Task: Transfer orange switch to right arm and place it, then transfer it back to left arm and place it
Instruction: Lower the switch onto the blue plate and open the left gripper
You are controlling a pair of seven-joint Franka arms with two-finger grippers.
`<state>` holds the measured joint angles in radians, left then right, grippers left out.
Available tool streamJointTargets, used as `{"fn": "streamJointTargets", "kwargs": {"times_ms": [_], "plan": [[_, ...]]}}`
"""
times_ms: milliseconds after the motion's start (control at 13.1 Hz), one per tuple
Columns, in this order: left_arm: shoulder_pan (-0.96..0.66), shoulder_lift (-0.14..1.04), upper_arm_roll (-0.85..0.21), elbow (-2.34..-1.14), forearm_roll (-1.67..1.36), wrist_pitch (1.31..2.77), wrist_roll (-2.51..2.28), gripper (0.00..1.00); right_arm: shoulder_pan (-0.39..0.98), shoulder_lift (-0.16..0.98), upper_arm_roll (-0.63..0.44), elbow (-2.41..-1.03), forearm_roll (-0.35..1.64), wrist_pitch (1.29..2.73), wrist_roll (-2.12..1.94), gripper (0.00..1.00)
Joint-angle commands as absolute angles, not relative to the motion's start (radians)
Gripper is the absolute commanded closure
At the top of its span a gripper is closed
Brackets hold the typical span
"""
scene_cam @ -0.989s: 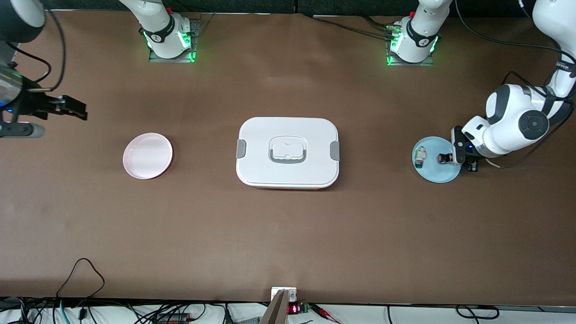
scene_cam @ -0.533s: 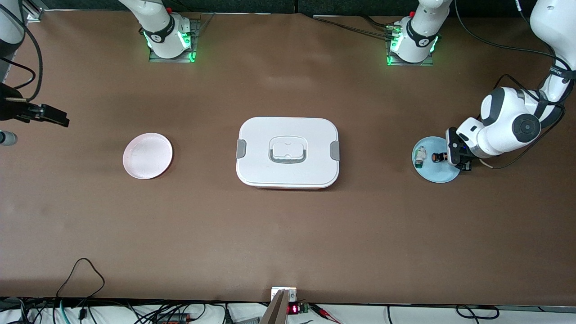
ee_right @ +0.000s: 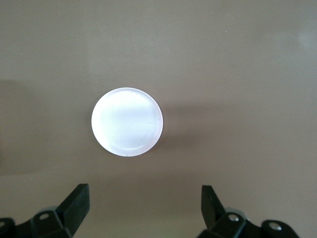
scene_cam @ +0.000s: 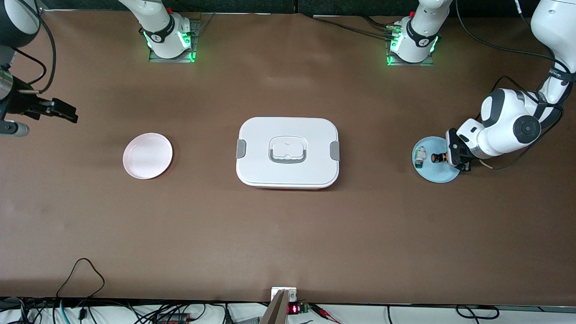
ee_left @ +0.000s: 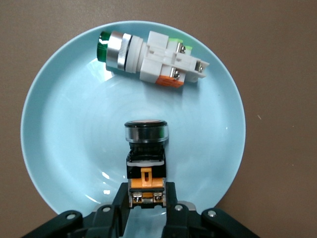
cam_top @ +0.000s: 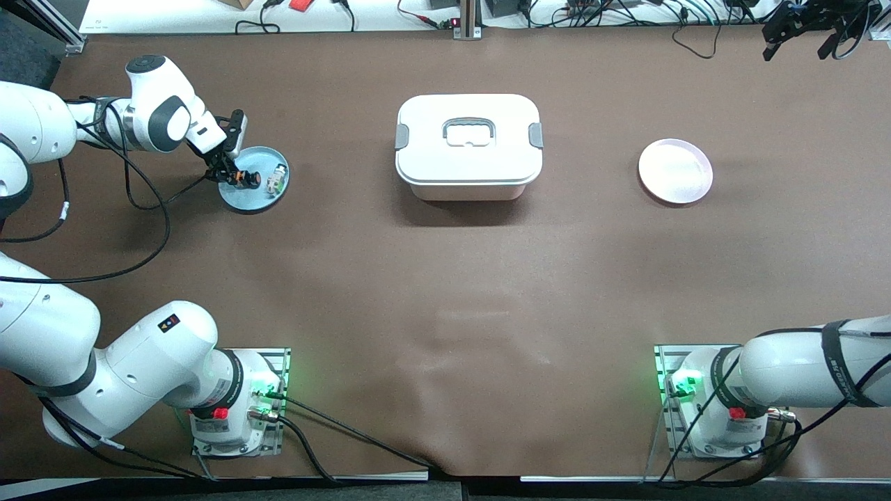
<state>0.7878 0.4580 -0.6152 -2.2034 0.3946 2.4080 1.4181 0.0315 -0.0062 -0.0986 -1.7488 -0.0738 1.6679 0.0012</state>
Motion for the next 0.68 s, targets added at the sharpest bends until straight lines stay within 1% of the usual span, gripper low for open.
{"fn": "streamJointTargets", "kwargs": {"times_ms": [0, 228, 304, 381, 457, 533, 609], "plan": [[0.799, 0.468, -0.623, -2.204, 0.428, 2.422, 1.396, 0.94, 0.044, -0.046, -0.106, -1.757, -0.071, 1.637, -0.003, 0.00], [0.798, 0.468, -0.623, -2.203, 0.428, 2.422, 1.396, 0.87, 0.040, -0.035, -0.109, -1.729, -0.052, 1.628, -0.006, 0.00], [0.798, 0.468, -0.623, -2.203, 0.429, 2.422, 1.397, 0.86, 0.038, -0.035, -0.110, -1.723, -0.046, 1.625, -0.008, 0.00], [0.798, 0.468, -0.623, -2.203, 0.430, 2.422, 1.397, 0.77, 0.037, -0.034, -0.110, -1.718, -0.048, 1.624, -0.008, 0.00], [0.798, 0.468, -0.623, -2.201, 0.430, 2.422, 1.400, 0.56, 0.038, -0.035, -0.110, -1.718, -0.048, 1.623, -0.009, 0.00], [0.799, 0.468, -0.623, -2.200, 0.430, 2.421, 1.407, 0.01, 0.035, -0.035, -0.112, -1.714, -0.048, 1.624, -0.006, 0.00], [0.798, 0.468, -0.624, -2.200, 0.430, 2.419, 1.408, 0.00, 0.035, -0.034, -0.113, -1.710, -0.048, 1.624, -0.006, 0.00]]}}
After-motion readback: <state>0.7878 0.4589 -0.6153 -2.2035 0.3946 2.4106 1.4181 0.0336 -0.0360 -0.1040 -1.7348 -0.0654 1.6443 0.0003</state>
